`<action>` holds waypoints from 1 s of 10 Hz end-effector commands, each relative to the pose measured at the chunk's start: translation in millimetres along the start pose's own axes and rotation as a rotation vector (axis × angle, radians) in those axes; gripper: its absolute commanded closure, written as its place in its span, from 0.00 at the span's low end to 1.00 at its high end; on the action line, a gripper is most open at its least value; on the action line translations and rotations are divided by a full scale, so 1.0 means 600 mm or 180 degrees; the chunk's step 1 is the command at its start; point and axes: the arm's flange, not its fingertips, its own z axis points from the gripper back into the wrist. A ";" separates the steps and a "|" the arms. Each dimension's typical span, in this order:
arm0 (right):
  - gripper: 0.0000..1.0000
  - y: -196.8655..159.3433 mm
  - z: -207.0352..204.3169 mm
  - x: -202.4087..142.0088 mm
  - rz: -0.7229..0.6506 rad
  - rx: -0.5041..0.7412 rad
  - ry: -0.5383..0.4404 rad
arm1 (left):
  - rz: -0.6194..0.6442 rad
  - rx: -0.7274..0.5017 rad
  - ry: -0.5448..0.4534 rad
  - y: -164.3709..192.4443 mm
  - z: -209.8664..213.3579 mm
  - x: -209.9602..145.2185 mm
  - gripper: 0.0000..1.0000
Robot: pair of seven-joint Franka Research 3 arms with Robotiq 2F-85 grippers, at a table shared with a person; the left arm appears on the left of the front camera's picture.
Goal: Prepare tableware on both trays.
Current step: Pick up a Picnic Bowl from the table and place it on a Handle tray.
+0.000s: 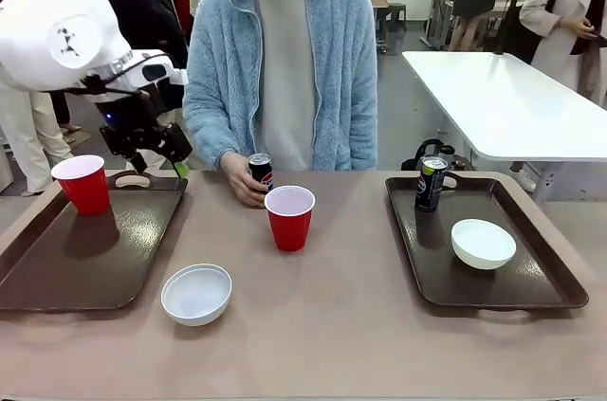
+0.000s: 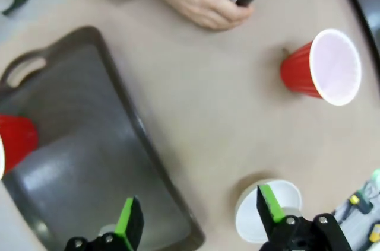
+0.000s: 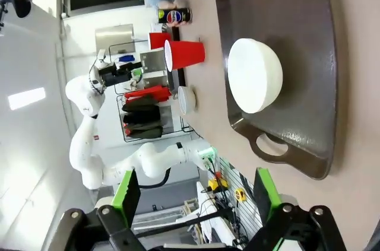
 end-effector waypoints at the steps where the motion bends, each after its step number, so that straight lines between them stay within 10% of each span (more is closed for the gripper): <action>1: 0.00 0.016 0.006 0.001 0.0095 -0.0021 0.0086 | 0.0037 0.0000 0.0004 0.010 0.015 0.003 0.00; 6: 0.00 0.016 0.006 0.001 0.0095 -0.0021 0.0086 | 0.0037 -0.0006 -0.0028 0.010 0.009 0.003 0.00; 10: 0.00 0.016 0.006 0.001 0.0095 -0.0021 0.0086 | -0.0328 0.0005 -0.0023 0.020 0.011 -0.214 0.00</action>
